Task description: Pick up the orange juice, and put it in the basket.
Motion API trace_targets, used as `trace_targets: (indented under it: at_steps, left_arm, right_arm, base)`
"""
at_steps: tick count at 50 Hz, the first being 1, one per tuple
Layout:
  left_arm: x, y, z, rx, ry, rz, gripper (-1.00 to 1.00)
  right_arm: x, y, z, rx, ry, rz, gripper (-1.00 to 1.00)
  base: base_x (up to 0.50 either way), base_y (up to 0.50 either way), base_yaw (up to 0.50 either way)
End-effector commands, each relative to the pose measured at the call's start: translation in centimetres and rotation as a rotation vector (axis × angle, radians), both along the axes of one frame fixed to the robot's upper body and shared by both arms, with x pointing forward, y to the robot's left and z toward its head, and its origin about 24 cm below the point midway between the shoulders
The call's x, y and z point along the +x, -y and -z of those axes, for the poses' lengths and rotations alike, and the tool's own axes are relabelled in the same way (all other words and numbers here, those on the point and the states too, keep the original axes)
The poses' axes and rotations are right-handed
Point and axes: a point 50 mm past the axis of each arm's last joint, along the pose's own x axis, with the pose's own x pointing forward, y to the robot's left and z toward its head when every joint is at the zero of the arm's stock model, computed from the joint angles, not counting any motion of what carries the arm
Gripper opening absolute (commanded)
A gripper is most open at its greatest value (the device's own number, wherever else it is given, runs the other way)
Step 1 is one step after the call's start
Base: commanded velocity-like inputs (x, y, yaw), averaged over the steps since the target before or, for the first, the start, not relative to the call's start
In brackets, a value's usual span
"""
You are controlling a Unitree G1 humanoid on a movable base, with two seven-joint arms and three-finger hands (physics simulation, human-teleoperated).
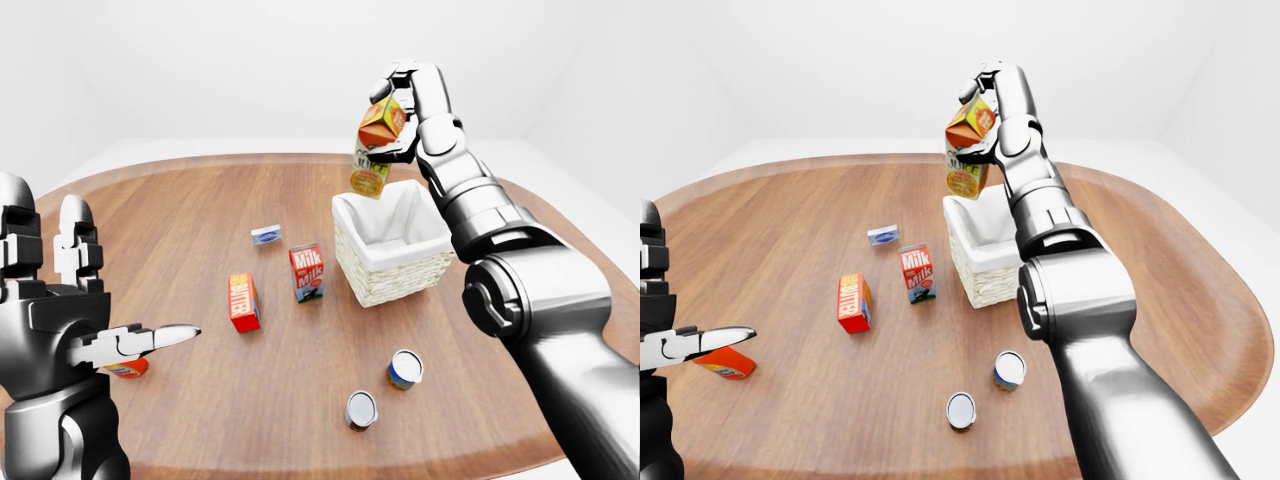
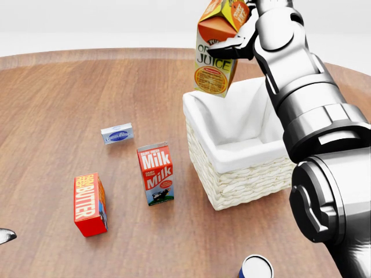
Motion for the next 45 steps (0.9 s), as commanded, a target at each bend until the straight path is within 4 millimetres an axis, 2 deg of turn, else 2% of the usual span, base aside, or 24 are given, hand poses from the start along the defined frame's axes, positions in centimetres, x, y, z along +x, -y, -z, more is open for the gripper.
trace_targets:
  at_steps: [1,45]
  left_arm:
    - [0.0,0.0,0.1,0.000,-0.003,0.001,1.00]
    - [0.1,0.0,0.1,-0.001,-0.007,0.003,1.00]
  right_arm:
    - [0.0,0.7,0.4,-0.018,0.025,0.069,-1.00]
    - [0.0,0.9,4.1,-0.102,-0.021,0.137,-1.00]
  base:
    - [0.00,0.00,0.00]
    - [0.00,0.00,0.00]
